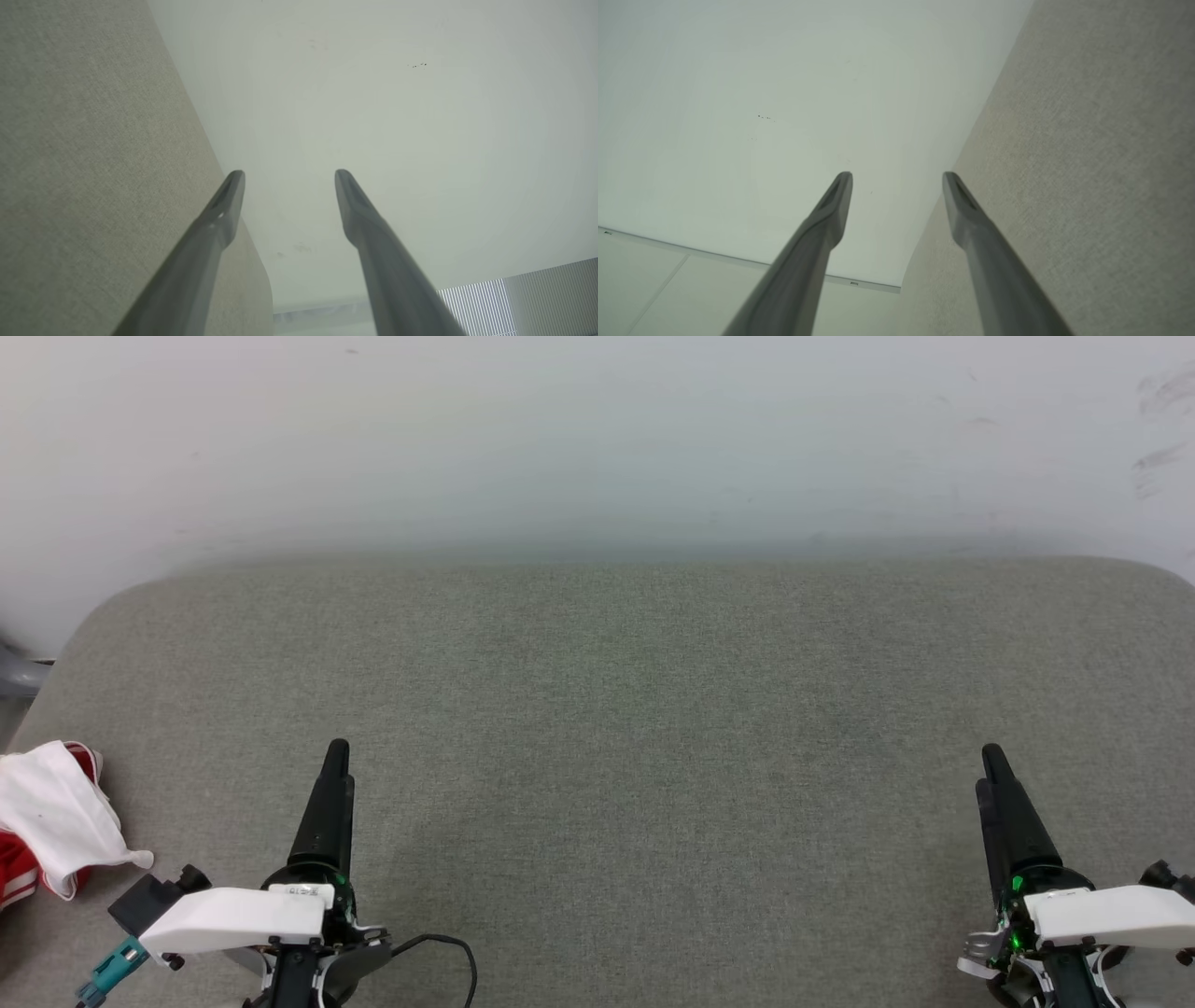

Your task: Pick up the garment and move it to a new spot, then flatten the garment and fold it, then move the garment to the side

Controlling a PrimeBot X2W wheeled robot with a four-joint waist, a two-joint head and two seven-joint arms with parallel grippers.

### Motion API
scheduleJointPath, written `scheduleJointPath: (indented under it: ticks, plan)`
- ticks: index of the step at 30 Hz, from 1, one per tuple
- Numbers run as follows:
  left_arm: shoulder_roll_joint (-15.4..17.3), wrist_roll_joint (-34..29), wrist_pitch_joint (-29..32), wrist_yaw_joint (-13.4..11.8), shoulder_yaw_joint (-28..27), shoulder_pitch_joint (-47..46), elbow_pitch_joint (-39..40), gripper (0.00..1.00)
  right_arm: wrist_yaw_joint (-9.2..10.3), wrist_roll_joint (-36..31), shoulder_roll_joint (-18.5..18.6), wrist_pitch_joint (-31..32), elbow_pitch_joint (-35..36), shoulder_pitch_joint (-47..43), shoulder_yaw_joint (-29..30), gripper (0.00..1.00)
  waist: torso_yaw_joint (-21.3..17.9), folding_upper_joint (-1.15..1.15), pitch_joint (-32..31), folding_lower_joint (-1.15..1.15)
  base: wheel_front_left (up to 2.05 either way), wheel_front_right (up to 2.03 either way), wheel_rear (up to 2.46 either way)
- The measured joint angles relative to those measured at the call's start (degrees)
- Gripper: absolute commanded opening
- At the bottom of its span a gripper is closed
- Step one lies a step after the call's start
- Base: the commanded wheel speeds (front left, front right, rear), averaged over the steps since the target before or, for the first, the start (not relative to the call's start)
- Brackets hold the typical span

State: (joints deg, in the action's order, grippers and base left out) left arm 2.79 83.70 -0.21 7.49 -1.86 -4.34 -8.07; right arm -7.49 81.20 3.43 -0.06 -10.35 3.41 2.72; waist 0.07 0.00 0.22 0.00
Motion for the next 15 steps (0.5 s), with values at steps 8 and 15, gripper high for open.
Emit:
scheduleJointPath:
  ticks: [8, 15]
  plan:
    - [0.02, -9.4, -1.67, 0.0, 1.75, 0.01, 0.68, 1.0, 0.0, -10.79, -0.13, -1.78, 1.25, -0.22, -0.01, 1.0, -0.04, 0.0, -0.03, 0.0, 0.0, 0.0, 0.0]
    - [0.05, -18.0, -3.11, 0.0, 2.56, 0.1, 1.35, 1.0, 0.0, -20.16, -0.29, -3.2, 2.36, -0.9, -0.31, 1.0, -0.06, 0.0, -0.08, 0.0, 0.0, 0.0, 0.0]
